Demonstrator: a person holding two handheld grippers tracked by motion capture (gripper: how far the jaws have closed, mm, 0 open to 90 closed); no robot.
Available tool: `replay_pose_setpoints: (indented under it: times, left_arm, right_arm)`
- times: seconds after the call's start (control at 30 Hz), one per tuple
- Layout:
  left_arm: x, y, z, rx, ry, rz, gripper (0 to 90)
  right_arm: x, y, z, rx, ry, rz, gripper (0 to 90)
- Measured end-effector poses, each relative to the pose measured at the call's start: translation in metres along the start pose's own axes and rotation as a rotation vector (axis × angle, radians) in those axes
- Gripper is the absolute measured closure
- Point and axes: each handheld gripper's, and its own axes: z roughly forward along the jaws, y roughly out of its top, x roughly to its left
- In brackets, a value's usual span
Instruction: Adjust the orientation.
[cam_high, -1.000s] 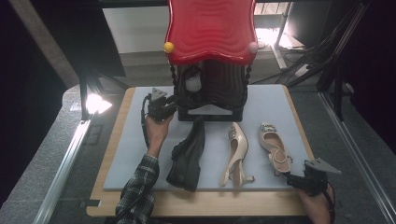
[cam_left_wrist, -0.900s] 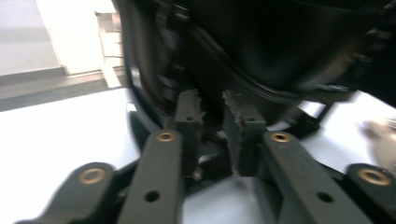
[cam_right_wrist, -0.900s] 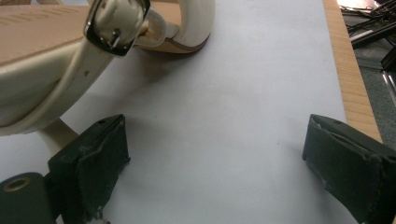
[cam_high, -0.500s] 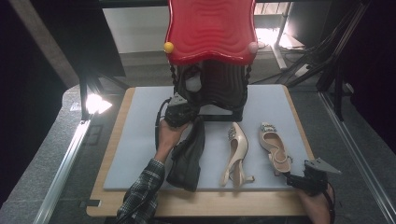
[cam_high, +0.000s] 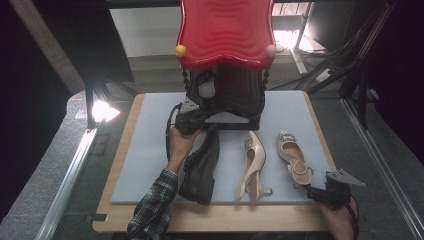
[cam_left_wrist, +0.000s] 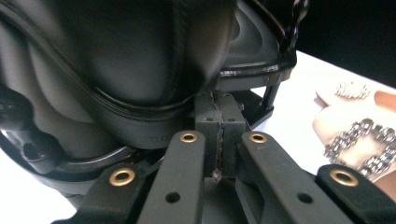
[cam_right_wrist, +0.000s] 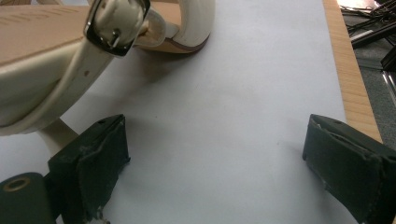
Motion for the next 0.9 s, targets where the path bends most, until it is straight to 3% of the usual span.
replay_pose_setpoints:
  times: [0.1, 0.23, 0.27, 0.4, 0.63, 0.73, 0.9]
  left_arm:
    - [-0.0011, 0.0006, -0.0002, -0.015, -0.045, -0.007, 86.3]
    - [-0.0076, 0.0045, 0.0073, -0.005, -0.03, 0.014, 84.2]
    - [-0.0087, 0.0057, 0.0086, -0.003, -0.006, 0.032, 84.4]
    - [-0.0074, 0.0055, 0.0075, -0.01, 0.02, 0.06, 89.7]
    - [-0.0025, 0.0045, 0.0019, -0.023, 0.067, 0.035, 89.8]
    - [-0.0007, 0.0028, 0.0027, -0.002, 0.054, 0.034, 89.0]
    - [-0.0021, 0.0004, -0.0005, -0.026, 0.043, 0.017, 82.8]
  right_arm:
    - [0.0, 0.0, 0.0, 0.0, 0.0, 0.0, 6.7]
    - [0.0, 0.0, 0.0, 0.0, 0.0, 0.0, 6.7]
    - [0.0, 0.0, 0.0, 0.0, 0.0, 0.0, 6.7]
    - [0.0, 0.0, 0.0, 0.0, 0.0, 0.0, 6.7]
    - [0.0, 0.0, 0.0, 0.0, 0.001, 0.0, 6.7]
    - [-0.0001, 0.0, 0.0, 0.0, 0.001, 0.0, 6.7]
    - [0.0, 0.0, 0.0, 0.0, 0.0, 0.0, 6.7]
